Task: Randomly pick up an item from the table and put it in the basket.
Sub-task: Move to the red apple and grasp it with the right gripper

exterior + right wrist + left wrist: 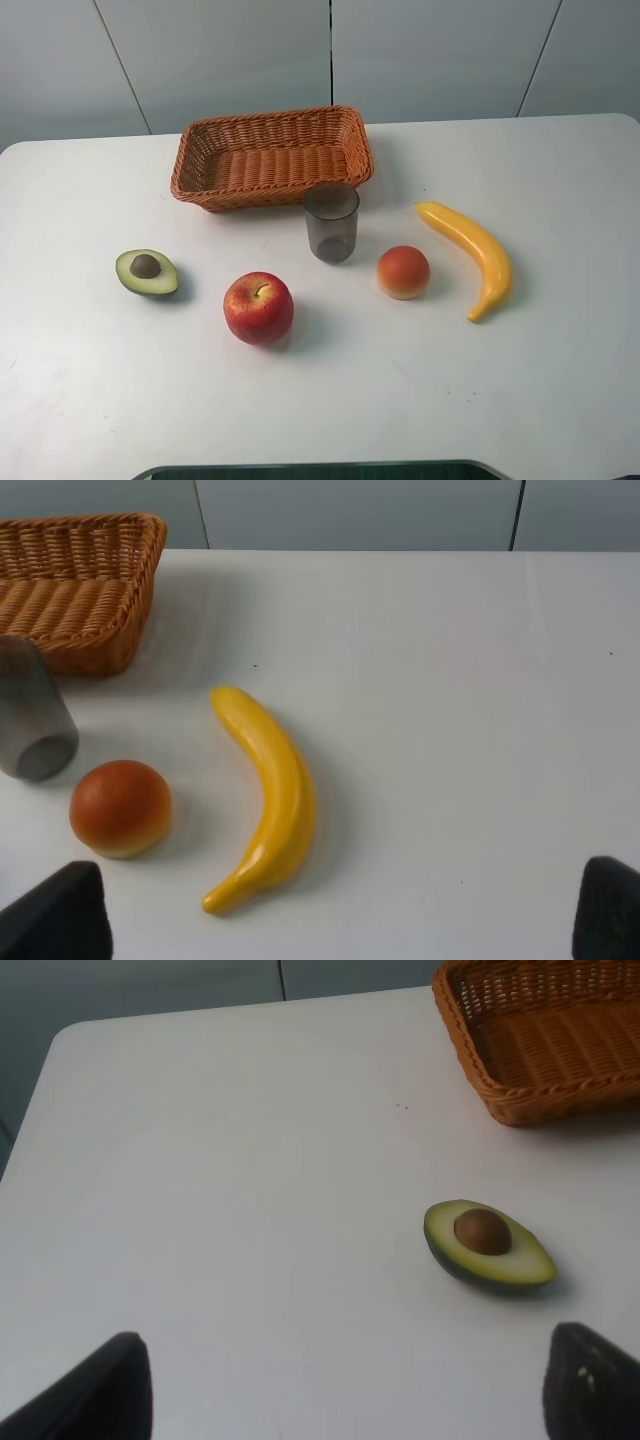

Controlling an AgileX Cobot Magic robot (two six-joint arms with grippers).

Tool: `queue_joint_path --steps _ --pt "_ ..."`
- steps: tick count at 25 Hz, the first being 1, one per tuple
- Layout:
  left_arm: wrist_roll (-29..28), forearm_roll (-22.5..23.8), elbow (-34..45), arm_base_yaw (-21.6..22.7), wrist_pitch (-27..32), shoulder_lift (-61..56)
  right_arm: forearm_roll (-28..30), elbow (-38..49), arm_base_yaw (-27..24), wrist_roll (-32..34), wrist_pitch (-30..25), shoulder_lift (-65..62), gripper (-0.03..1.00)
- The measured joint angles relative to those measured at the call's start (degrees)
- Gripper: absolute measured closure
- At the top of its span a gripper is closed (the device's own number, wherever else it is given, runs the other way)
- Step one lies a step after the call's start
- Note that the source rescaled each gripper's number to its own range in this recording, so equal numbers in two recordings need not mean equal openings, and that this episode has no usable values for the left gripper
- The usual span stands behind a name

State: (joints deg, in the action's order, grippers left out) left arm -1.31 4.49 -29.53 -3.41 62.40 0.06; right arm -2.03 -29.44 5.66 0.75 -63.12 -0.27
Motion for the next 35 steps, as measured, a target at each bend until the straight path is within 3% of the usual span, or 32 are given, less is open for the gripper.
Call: queue_joint_path --steps 35 --pt "0.0 0.0 0.0 0.0 0.0 0.0 0.0 0.0 0.0 0.0 0.0 0.0 -0.03"
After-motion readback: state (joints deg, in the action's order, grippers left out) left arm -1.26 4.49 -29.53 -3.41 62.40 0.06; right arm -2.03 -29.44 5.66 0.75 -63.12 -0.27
